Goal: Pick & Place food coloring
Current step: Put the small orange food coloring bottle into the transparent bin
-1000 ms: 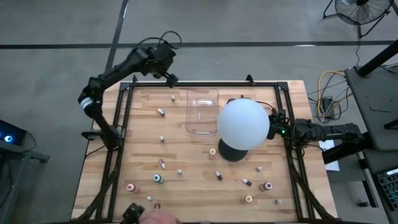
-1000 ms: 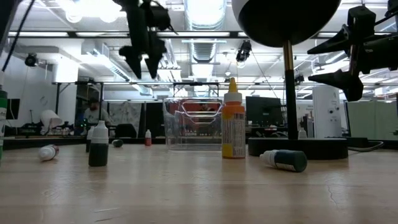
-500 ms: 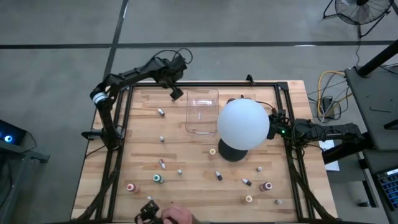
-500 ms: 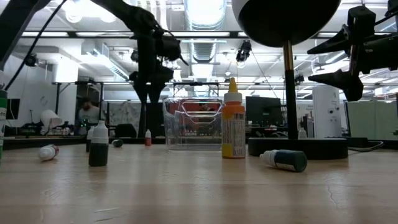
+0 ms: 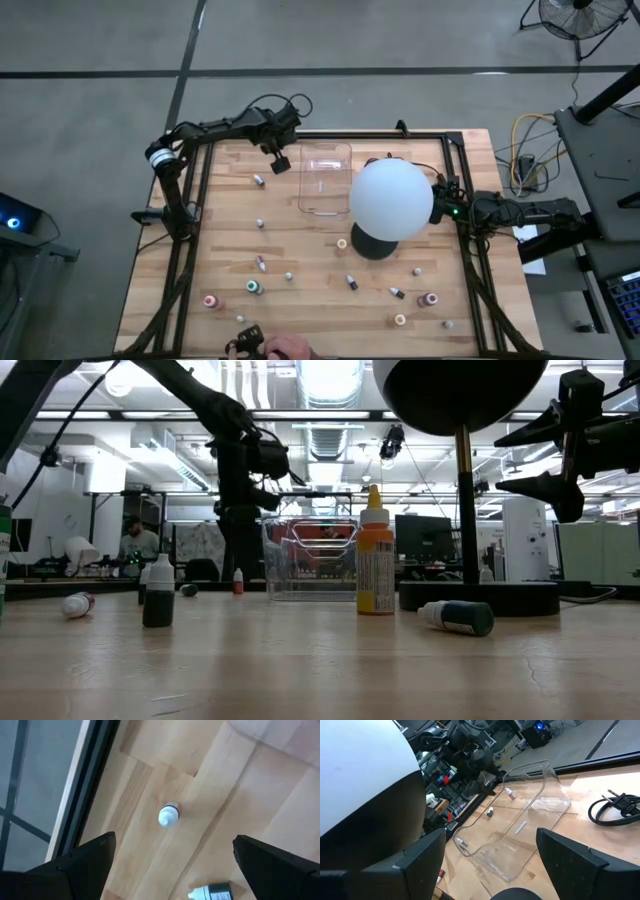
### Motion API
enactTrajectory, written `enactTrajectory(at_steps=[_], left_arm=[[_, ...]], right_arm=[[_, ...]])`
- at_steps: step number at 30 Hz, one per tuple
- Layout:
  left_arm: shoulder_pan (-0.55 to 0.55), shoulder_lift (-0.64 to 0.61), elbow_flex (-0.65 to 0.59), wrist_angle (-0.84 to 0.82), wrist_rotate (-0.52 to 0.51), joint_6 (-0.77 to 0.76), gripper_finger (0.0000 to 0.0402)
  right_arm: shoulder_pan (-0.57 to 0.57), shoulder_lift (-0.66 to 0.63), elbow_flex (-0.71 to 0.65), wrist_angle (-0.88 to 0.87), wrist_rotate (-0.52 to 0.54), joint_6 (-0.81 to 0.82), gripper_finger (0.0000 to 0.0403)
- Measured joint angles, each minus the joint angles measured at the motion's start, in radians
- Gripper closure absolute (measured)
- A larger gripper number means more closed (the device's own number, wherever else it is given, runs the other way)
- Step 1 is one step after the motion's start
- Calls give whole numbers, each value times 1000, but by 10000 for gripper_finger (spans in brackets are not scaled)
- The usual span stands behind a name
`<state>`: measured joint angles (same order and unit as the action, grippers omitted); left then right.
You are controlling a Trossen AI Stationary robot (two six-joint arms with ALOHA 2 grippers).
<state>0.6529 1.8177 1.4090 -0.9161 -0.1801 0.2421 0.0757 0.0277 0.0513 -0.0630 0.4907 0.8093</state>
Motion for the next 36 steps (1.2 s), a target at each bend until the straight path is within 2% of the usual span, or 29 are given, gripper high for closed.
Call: enactTrajectory(at_steps=[14, 23, 28, 36], left_arm=[[22, 113, 26, 16, 5, 63, 30], [44, 122, 26, 42, 16, 79, 33], [47, 119, 26, 42, 42, 74, 62], [47, 119, 26, 42, 44, 52, 134]], right_arm=[[0, 0, 0, 0, 0, 0, 101], [0, 0, 0, 0, 0, 0, 101], [0, 0, 0, 0, 0, 0, 101], [0, 0, 0, 0, 0, 0, 101]])
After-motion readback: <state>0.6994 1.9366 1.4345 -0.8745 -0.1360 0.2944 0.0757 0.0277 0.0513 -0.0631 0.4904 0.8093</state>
